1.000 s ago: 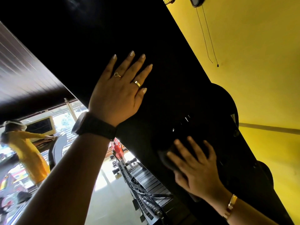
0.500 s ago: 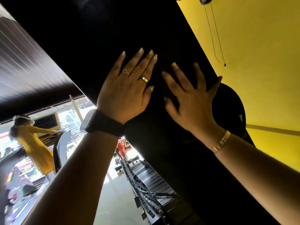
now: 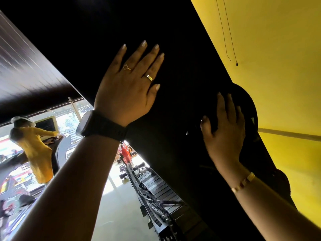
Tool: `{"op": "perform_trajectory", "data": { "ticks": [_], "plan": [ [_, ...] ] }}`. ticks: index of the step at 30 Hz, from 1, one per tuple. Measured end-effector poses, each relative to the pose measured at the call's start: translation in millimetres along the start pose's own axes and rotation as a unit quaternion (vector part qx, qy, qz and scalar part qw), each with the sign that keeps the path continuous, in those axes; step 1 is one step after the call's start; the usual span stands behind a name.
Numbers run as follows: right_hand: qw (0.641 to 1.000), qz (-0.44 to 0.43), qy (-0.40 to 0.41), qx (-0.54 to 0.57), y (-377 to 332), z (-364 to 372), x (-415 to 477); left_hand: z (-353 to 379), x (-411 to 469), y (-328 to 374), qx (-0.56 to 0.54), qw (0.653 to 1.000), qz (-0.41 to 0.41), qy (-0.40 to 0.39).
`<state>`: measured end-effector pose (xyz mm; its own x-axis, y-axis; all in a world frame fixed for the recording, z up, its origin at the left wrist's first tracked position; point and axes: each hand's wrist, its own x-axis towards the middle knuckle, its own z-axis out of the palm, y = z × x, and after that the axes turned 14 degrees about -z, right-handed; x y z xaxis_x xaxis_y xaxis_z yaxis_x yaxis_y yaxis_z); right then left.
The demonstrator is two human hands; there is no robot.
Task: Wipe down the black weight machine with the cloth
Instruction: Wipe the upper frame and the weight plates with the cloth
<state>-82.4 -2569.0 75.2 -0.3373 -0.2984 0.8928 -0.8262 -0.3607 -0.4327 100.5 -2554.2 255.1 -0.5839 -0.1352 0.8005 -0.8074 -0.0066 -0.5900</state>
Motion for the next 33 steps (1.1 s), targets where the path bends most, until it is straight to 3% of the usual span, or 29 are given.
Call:
{"op": "perform_trajectory", "data": {
  "ticks": [4, 10, 16, 27, 30, 33],
  "plan": [
    [0.998, -0.061, -0.019, -0.016, -19, 5, -34, 0, 0, 0, 0.003, 1.0, -0.003, 0.001],
    [0.976, -0.206, -0.018, -0.07, -33, -3, 38, -1, -1, 1, -0.008, 1.0, -0.005, 0.006],
    [0.988, -0.144, 0.028, -0.048, -9, -10, 97, -1, -1, 0, -0.01, 1.0, -0.001, 0.01],
    [0.996, 0.077, 0.03, -0.017, 33, 1, -4, -1, 0, 0, -0.004, 1.0, -0.004, -0.002],
    [0.997, 0.079, 0.021, -0.01, 7, 2, -13, -1, 1, 0, -0.013, 1.0, -0.003, -0.005],
    [1.0, 0.006, 0.02, -0.01, -27, 5, -20, -2, 1, -1, -0.016, 1.0, -0.003, -0.009]
  ]
}}
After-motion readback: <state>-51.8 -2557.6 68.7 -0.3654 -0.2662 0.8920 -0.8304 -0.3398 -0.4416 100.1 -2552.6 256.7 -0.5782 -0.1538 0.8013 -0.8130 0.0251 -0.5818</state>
